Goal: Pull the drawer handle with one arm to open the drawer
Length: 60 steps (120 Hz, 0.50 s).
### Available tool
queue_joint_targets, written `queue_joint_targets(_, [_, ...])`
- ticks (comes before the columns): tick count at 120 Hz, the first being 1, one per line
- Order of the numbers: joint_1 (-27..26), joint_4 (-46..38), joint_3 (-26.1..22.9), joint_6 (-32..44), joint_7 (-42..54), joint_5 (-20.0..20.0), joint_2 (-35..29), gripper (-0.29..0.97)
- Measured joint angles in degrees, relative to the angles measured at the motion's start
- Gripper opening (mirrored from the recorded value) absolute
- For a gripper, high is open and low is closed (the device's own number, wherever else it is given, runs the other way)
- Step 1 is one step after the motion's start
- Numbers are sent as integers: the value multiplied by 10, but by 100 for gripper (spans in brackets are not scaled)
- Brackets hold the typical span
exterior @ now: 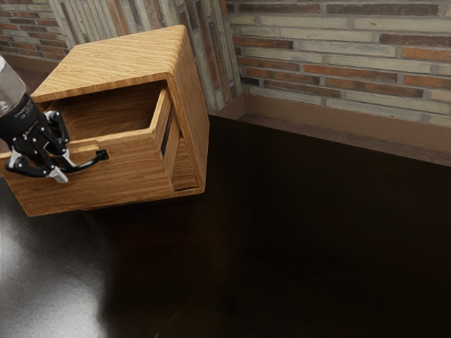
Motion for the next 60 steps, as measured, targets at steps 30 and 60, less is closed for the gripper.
queue_joint_targets(30, [0,-15,-1,0,0,1,-18,8])
queue_joint_targets(60, [0,-27,-2,-2,0,0,-33,8])
